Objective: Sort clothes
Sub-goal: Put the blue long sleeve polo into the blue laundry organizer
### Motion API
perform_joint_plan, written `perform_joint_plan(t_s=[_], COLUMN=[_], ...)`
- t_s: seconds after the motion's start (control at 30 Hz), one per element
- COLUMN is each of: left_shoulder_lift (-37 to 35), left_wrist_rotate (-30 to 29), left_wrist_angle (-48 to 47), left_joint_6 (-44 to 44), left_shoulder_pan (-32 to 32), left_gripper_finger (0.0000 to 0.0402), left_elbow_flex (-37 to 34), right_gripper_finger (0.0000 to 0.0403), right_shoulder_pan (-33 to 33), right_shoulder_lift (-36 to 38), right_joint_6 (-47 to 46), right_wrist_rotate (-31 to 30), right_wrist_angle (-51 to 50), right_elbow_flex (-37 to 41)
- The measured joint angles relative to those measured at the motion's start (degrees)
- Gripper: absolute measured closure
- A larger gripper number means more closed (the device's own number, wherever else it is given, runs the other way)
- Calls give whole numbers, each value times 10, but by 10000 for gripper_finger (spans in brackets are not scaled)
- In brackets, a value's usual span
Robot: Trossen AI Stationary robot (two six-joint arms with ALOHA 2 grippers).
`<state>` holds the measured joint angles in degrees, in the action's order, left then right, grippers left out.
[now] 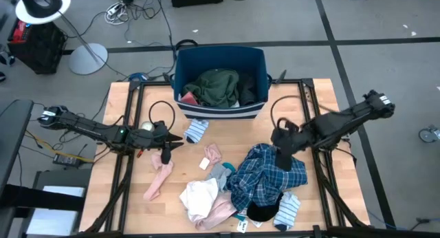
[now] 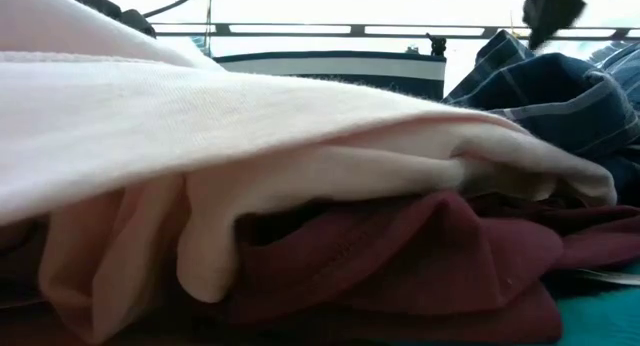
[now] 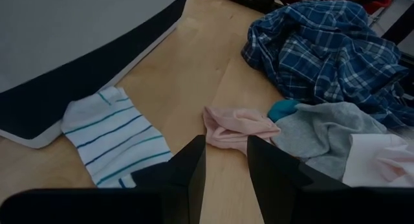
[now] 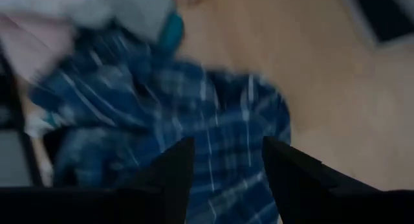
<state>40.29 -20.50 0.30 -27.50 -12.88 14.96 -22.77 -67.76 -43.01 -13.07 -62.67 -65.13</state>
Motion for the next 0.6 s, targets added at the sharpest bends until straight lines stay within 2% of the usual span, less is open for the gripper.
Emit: perform_joint_plan(t_s=[0.17, 0.37, 0.6], left_shoulder_lift=[0, 0, 0], left_wrist_rotate=[2, 5, 6], left_wrist_angle=[0, 1, 3], left_joint_6=[-2, -3, -4], left_shoulder_pan=[0, 0, 0], left_gripper_finger=[282, 282, 282], left_elbow_flex=[0, 0, 0], right_gripper_finger=[218, 215, 219], right_shoulder_pan=[-5, -5, 0], right_shoulder_lift=[-25, -65, -145], right_joint_6=[-50, -67, -70], right_wrist_rotate=[32, 69, 72], right_wrist_angle=[13, 100, 146], right_elbow_flex=[55, 112, 151])
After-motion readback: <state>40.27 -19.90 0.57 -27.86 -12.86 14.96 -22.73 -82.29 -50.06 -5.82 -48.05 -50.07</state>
